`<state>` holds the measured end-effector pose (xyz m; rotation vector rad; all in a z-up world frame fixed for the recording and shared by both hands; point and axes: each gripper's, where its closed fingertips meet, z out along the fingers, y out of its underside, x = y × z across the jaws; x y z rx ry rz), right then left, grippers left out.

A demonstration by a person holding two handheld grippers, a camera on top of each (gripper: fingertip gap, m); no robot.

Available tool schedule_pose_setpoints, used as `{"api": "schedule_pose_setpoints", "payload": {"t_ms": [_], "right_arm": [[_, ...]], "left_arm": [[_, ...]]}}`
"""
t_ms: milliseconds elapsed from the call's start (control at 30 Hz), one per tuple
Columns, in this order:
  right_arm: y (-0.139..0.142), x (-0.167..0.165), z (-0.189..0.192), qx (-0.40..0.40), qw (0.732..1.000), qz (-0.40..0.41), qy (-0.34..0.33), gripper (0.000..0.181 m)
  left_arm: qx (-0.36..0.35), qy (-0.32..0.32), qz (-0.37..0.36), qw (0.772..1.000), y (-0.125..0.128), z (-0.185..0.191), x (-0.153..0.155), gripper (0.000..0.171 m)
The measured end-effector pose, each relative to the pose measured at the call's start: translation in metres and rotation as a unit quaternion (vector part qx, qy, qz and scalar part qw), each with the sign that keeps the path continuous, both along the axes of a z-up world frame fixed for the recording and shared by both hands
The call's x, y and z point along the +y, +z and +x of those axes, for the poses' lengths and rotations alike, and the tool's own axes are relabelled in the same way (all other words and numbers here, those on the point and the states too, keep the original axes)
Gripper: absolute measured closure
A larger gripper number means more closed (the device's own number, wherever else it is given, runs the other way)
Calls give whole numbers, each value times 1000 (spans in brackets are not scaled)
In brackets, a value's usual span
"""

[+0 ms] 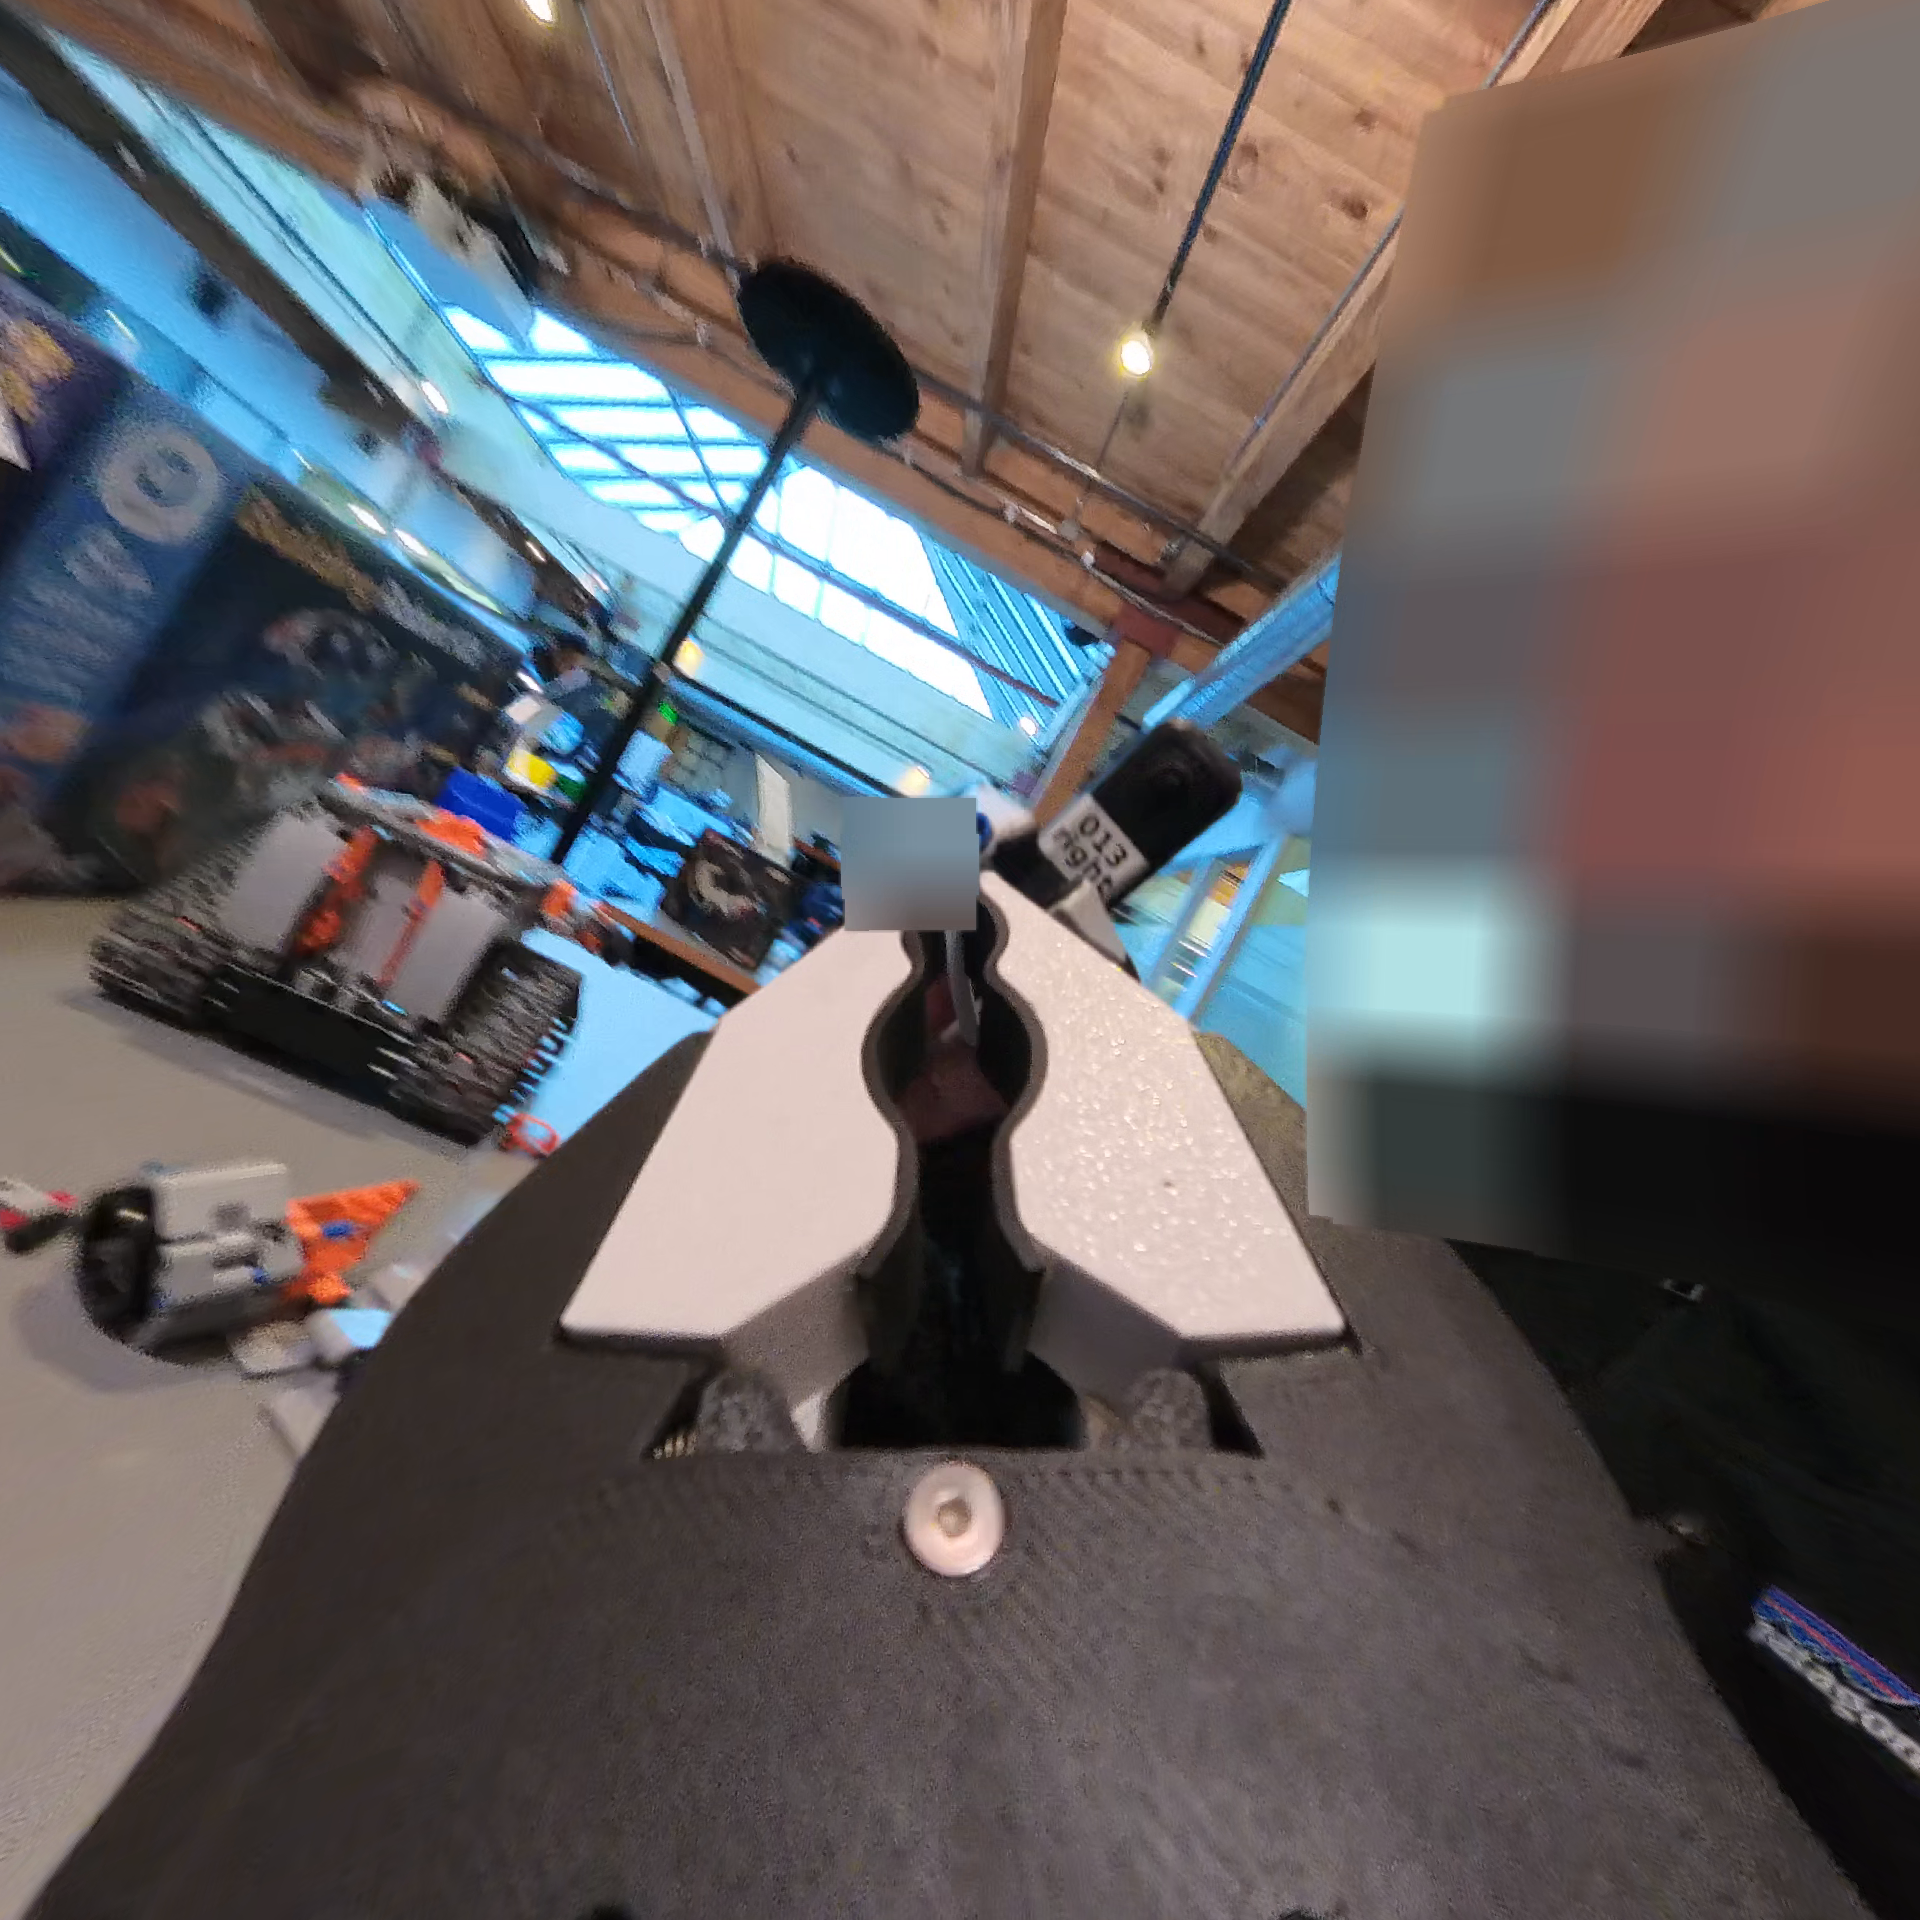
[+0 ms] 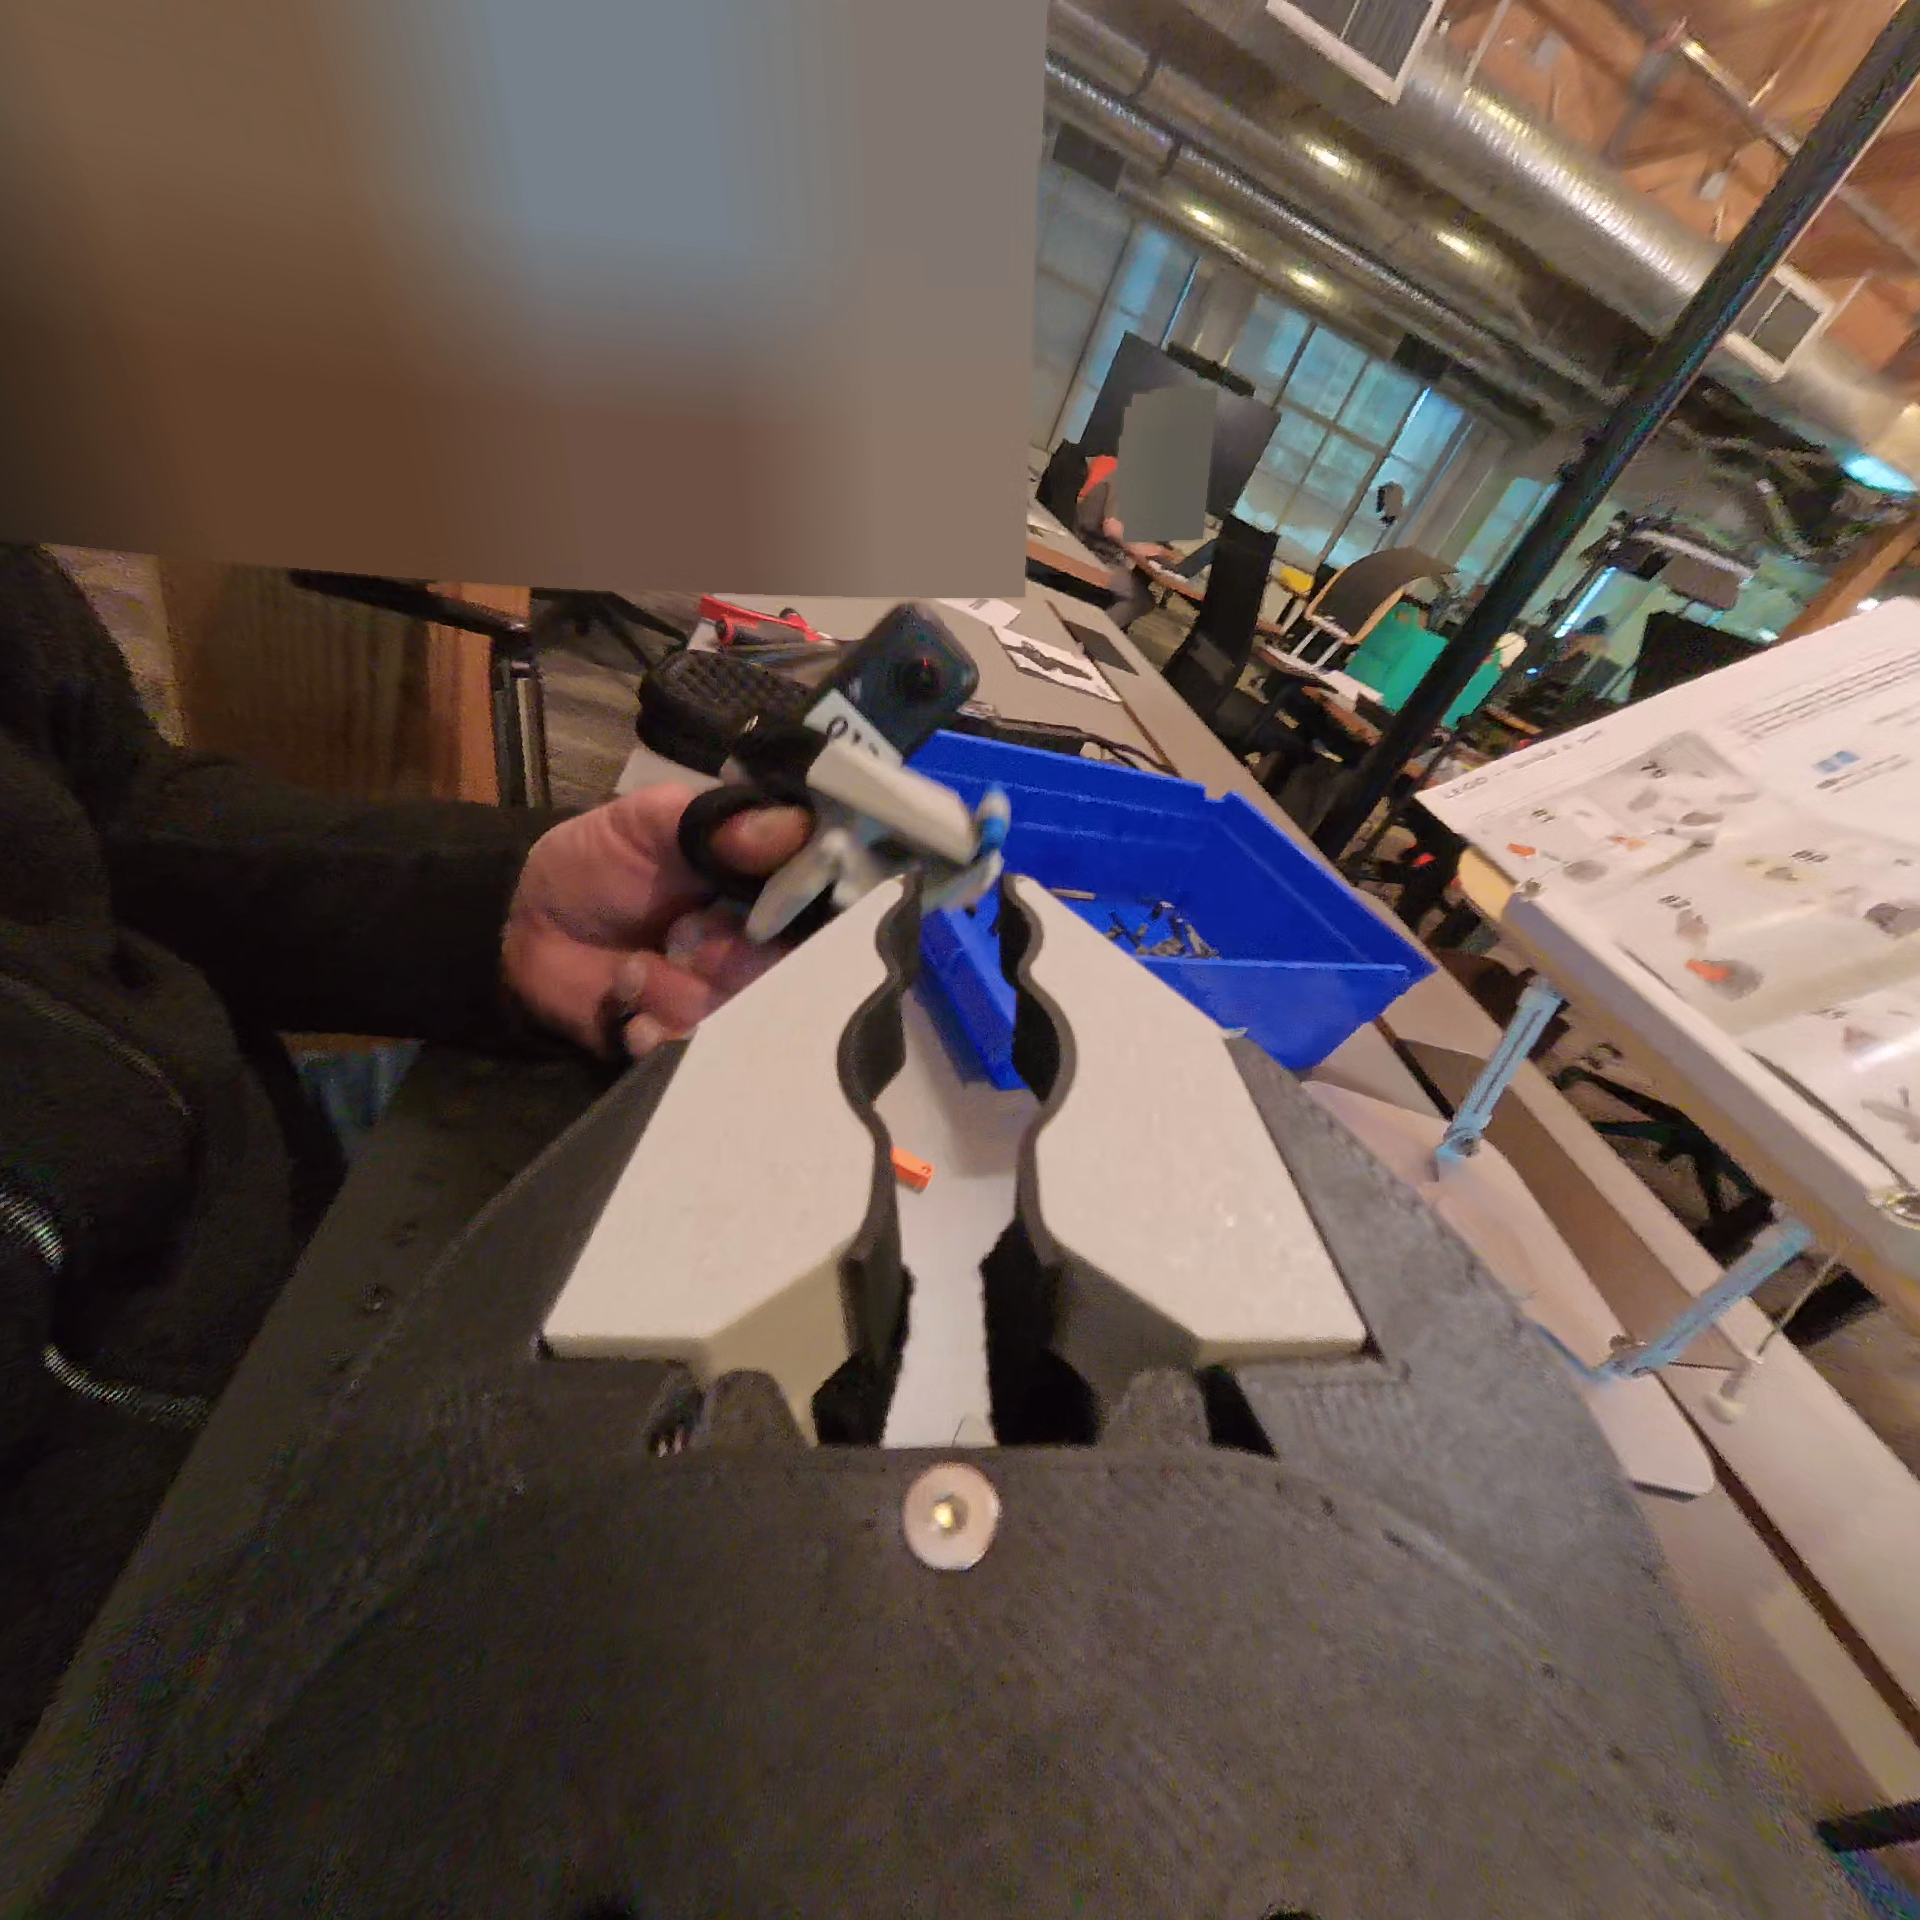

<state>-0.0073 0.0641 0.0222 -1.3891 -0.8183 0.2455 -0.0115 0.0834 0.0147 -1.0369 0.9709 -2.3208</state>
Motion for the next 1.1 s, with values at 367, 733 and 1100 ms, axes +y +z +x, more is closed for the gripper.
{"api": "schedule_pose_setpoints", "payload": {"t_ms": [367, 733, 1100], "right_arm": [[-10, 11, -4, 17, 999, -34, 4, 179], [-45, 24, 40, 12, 991, -129, -34, 172], [-65, 27, 44, -9, 986, -163, -36, 173]], "left_arm": [[37, -6, 64, 997, -7, 9, -16, 171], [315, -67, 559, 764, -132, 12, 4, 171], [364, -162, 664, 633, -192, 9, 8, 160]]}}
